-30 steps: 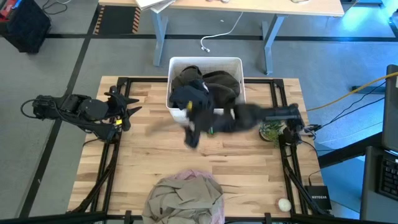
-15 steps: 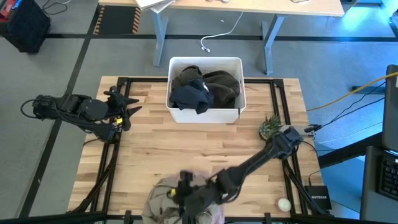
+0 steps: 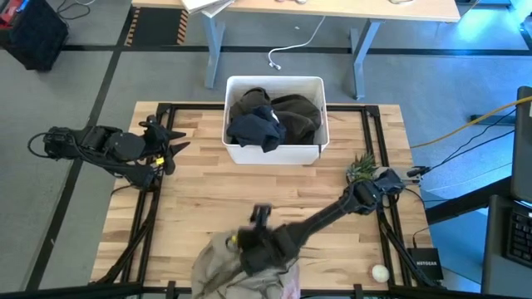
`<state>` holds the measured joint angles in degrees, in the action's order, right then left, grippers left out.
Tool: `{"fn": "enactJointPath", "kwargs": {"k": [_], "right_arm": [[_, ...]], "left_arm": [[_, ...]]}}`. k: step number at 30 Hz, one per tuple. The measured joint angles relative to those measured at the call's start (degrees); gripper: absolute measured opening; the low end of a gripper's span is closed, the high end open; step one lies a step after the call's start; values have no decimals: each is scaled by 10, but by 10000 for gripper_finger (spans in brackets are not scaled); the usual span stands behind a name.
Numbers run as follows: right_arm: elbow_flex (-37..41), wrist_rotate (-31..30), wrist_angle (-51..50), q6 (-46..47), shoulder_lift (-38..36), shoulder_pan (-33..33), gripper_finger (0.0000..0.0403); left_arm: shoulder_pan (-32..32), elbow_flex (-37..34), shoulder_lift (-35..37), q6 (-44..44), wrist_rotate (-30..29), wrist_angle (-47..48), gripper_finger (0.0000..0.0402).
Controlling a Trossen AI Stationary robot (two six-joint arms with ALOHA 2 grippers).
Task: Sort clothes
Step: Put the pink polo shirt into the white bin
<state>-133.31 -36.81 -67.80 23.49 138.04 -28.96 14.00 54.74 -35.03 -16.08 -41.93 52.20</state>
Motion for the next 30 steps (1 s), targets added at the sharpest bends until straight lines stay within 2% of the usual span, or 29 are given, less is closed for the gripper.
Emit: {"fn": "enactJointPath", "kwargs": {"k": [3, 5, 7, 10, 14, 18, 22, 24, 30], "right_arm": [[-17, -61, -111, 81, -2, 29, 240], [-17, -72, -153, 138, -7, 50, 240], [-17, -63, -177, 175, -14, 70, 240], [-16, -5, -162, 183, -36, 93, 240], [-17, 99, -76, 161, -65, 93, 240], [-17, 158, 94, 102, -76, 56, 240], [-9, 166, 267, 23, -69, 6, 240], [0, 152, 318, -26, -56, -16, 240], [3, 145, 316, -117, 7, -53, 240]], "left_arm": [[0, 0, 0, 0, 0, 2, 141], [0, 0, 0, 0, 0, 9, 141], [0, 0, 0, -3, 0, 20, 141], [0, 0, 0, -7, 0, 32, 141], [0, 0, 0, -7, 0, 32, 141], [0, 0, 0, -16, 0, 34, 141], [0, 0, 0, -18, 0, 34, 141], [0, 0, 0, -25, 0, 36, 141], [0, 0, 0, -31, 0, 43, 141]]}}
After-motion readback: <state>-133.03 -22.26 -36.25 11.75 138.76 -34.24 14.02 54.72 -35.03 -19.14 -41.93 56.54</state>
